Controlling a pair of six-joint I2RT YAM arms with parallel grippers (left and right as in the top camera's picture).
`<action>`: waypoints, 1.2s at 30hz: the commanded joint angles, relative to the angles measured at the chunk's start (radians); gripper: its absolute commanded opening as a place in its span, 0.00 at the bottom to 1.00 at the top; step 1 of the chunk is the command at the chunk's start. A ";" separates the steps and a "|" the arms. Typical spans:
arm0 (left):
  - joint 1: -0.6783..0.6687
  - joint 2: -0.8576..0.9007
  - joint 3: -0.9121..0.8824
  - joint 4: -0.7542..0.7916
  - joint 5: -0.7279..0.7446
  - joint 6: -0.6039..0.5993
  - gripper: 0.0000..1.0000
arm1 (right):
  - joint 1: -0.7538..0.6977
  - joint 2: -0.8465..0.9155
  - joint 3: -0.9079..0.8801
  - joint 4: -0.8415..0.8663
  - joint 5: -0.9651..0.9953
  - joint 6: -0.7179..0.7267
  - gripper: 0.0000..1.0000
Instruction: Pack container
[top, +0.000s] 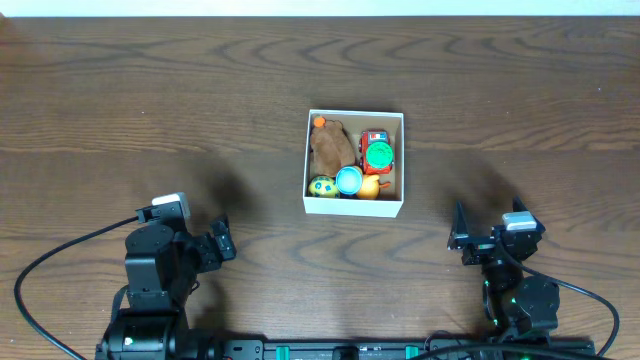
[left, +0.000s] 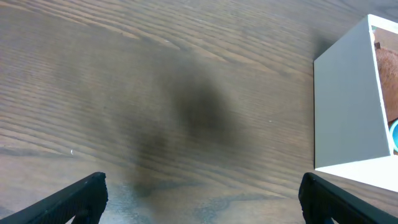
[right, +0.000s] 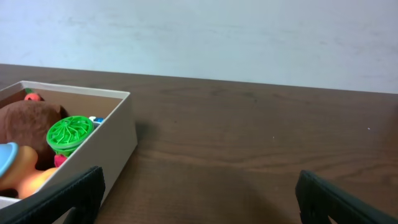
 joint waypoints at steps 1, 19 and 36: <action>0.003 0.002 0.001 -0.002 -0.002 -0.001 0.98 | -0.008 -0.006 -0.002 -0.006 -0.014 -0.010 0.99; 0.003 0.002 0.001 -0.002 -0.002 -0.001 0.98 | -0.008 -0.006 -0.002 -0.006 -0.014 -0.010 0.99; -0.011 -0.271 -0.104 -0.013 -0.004 0.184 0.98 | -0.008 -0.006 -0.002 -0.006 -0.014 -0.010 0.99</action>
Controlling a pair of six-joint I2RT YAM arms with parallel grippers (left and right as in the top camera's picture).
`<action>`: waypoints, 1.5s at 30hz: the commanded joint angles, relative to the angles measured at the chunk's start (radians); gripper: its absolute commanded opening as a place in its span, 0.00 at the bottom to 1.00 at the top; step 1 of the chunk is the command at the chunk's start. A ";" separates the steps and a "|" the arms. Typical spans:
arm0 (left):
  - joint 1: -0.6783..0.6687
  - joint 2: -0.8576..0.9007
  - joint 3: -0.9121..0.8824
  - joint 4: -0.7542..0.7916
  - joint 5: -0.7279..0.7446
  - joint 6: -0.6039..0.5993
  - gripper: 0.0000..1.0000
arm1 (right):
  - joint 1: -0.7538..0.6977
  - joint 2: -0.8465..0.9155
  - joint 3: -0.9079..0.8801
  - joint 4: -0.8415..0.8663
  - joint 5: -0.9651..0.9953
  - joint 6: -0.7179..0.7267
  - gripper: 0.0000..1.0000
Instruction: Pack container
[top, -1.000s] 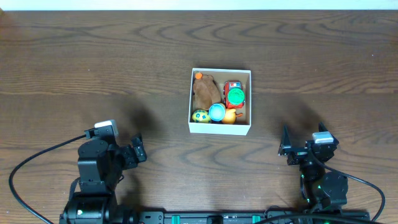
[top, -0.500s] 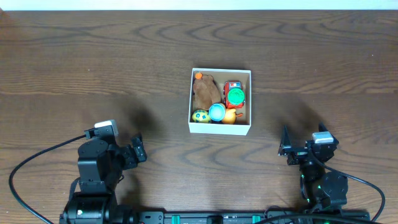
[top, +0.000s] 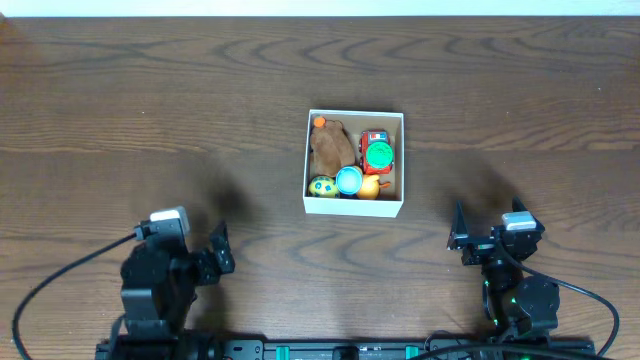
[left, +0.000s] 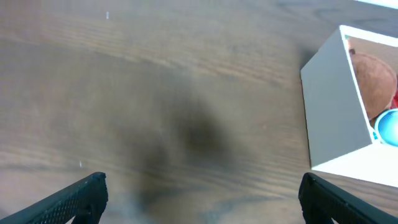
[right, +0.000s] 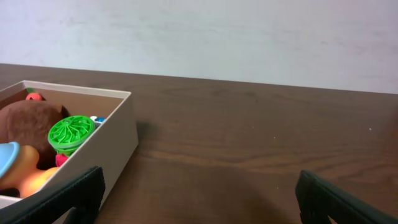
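Note:
A white square box (top: 354, 205) stands at the middle of the table, filled with toys: a brown plush (top: 331, 147), a red and green toy (top: 377, 152), a blue cap (top: 348, 180), a green-yellow ball (top: 321, 186) and a yellow piece (top: 369, 187). My left gripper (top: 222, 251) hangs open near the front left, nothing between its fingers (left: 81, 196); the box wall (left: 333, 106) shows at its right. My right gripper (top: 459, 232) stands open at the front right, empty, with the box (right: 99, 149) to its left.
The dark wood table (top: 150, 110) runs bare around the box. A pale wall (right: 217, 37) lies behind the far edge in the right wrist view. Cables trail from both arm bases at the front edge.
My left arm has drawn back toward the front edge and its wrist view now takes in more of the table and box. The right arm and the box are unchanged.

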 joint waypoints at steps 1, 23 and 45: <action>-0.004 -0.082 -0.073 0.046 0.000 0.130 0.98 | -0.008 -0.006 -0.002 -0.005 -0.009 -0.010 0.99; -0.006 -0.282 -0.451 0.600 0.049 0.311 0.98 | -0.008 -0.006 -0.002 -0.005 -0.009 -0.010 0.99; -0.011 -0.280 -0.451 0.604 0.045 0.310 0.98 | -0.008 -0.006 -0.002 -0.005 -0.009 -0.010 0.99</action>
